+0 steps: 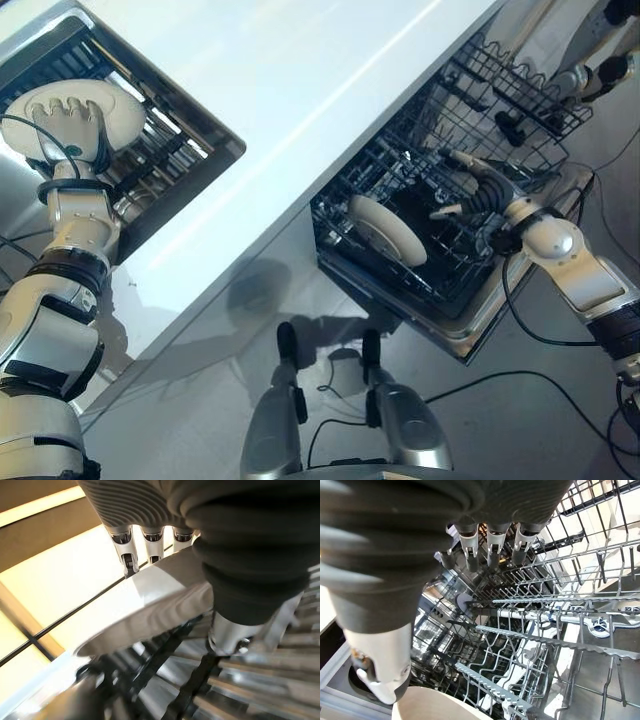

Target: Pick up plates and place into dishwasher.

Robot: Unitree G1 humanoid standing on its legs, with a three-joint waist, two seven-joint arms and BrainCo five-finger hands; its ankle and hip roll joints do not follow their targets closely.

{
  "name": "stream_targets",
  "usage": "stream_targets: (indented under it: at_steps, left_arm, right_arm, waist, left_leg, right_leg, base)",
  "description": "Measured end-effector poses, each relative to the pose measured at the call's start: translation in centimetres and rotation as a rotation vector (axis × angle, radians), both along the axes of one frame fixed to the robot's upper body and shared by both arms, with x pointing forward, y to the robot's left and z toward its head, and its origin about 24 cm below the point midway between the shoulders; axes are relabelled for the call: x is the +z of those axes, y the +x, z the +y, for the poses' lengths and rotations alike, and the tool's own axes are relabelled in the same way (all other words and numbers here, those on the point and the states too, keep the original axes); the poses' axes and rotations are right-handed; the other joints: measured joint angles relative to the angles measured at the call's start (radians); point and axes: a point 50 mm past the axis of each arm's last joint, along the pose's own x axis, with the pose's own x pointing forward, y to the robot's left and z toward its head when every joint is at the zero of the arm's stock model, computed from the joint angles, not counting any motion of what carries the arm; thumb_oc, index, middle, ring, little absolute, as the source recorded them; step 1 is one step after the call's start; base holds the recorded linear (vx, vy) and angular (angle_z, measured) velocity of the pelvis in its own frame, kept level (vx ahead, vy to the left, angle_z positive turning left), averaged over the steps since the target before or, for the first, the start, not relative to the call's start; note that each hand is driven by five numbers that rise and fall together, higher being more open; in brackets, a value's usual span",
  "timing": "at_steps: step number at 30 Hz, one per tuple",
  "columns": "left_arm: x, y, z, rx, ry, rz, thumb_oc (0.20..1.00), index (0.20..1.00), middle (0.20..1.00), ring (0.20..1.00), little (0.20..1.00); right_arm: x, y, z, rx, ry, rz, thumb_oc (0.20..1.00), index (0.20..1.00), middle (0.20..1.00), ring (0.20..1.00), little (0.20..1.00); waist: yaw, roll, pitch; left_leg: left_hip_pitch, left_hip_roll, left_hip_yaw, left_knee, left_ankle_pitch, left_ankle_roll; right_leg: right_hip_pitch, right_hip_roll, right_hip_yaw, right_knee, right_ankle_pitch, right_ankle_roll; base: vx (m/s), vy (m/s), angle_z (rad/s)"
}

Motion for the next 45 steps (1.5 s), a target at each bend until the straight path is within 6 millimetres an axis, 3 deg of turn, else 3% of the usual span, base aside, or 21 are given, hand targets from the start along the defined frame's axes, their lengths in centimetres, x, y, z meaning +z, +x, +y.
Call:
stream_targets:
  at_steps: [18, 33, 45]
  left_arm:
    - [0.4, -1.7, 1.5, -0.252, 0.000, -0.134, 0.200, 0.200, 0.200, 0.200, 0.200]
    - [0.1, -4.0, 3.2, -0.284, -0.295, -0.402, 0.200, 0.200, 0.200, 0.200, 0.200]
    - [-0.2, -4.5, 3.6, -0.340, -0.394, -0.427, 0.200, 0.200, 0.200, 0.200, 0.200]
  right_arm:
    - [0.4, -0.2, -0.7, -0.023, 0.002, -0.020, 1.000, 1.000, 1.000, 1.000, 1.000]
    - [-0.1, -1.4, -1.7, -0.042, 0.027, -0.020, 1.000, 1.000, 1.000, 1.000, 1.000]
    - [0.2, -1.8, -1.4, -0.025, 0.032, -0.034, 1.000, 1.000, 1.000, 1.000, 1.000]
  waist:
    - [0.013, -0.002, 0.003]
    - [0.015, 0.002, 0.005]
    - [0.014, 0.007, 0.005]
  left_leg:
    - [0.029, -0.004, -0.002, 0.000, 0.005, 0.006]
    - [0.064, -0.004, -0.008, -0.001, -0.003, -0.003]
    - [0.083, -0.005, -0.008, 0.000, -0.004, -0.003]
  right_leg:
    - [0.032, -0.003, -0.002, -0.001, -0.002, -0.002]
    - [0.069, -0.004, -0.005, -0.001, -0.009, -0.004]
    - [0.087, -0.004, -0.004, -0.001, -0.009, -0.005]
  base:
    - [0.02, -0.001, 0.00]
    - [0.02, -0.001, 0.01]
    - [0.00, 0.000, 0.00]
